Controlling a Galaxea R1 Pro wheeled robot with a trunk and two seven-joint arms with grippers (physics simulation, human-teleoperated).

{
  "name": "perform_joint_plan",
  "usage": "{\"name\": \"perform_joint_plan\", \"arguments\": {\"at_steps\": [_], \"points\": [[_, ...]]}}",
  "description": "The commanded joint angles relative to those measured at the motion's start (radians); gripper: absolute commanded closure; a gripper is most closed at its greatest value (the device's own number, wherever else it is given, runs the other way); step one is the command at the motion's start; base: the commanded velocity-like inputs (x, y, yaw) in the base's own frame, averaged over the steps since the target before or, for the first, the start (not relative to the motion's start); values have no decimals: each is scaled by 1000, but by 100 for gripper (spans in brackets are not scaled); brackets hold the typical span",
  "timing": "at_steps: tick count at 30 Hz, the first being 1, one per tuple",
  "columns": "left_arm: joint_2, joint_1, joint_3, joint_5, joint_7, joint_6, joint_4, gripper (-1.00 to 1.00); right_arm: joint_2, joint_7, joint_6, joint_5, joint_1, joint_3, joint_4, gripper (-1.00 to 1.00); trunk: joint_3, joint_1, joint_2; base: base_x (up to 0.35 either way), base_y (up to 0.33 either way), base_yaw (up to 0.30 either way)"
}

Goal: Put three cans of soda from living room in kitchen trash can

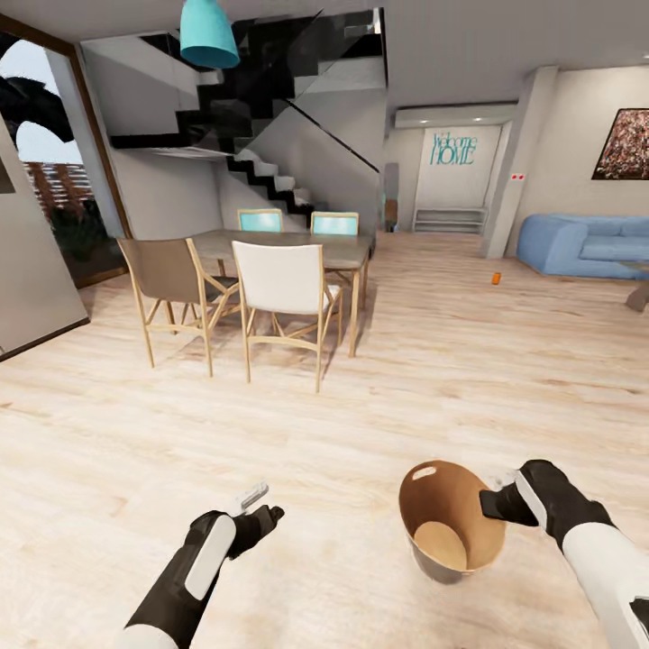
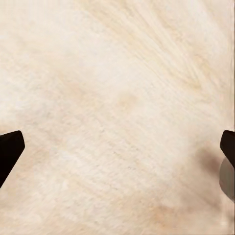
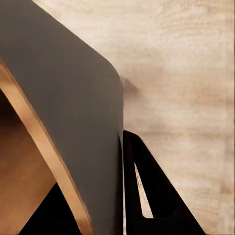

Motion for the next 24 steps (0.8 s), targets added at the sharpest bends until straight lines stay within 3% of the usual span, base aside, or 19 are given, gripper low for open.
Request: {"name": "perform_joint_plan", "arguments": {"at_steps": [1, 2, 3, 7, 11, 18, 24], "points": [[-3, -21, -1, 1, -2, -16, 34, -100, -14, 29, 71, -43, -1, -6, -32, 100, 4, 0, 0, 0, 0, -292], [-6, -38, -2, 1, -8, -41, 63, -100, -35, 81, 144, -39, -2, -5, -68, 100, 8, -1, 1, 0, 0, -294], [-7, -44, -3, 2, -16, -54, 76, -100, -47, 115, 167, -37, -2, -4, -82, 100, 12, -1, 1, 0, 0, -294], [-10, -52, -4, 2, -81, -66, 113, -100, -64, 172, 167, -33, -2, 2, -104, 100, 27, -3, 2, 0, 0, -295], [-11, -53, -15, 2, -117, -73, 159, -100, -70, 180, 167, -29, -1, 3, -109, 100, 43, -5, 3, 0, 0, -295], [-14, -52, -20, 2, -136, -80, 166, -100, -67, 179, 167, -19, -2, 0, -75, 100, 70, -8, 4, 0, 0, -295], [-13, -52, -19, 2, -143, -79, 167, -100, -60, 171, 167, -18, -4, 0, -23, 100, 85, -27, 39, 0, 0, -294]]}}
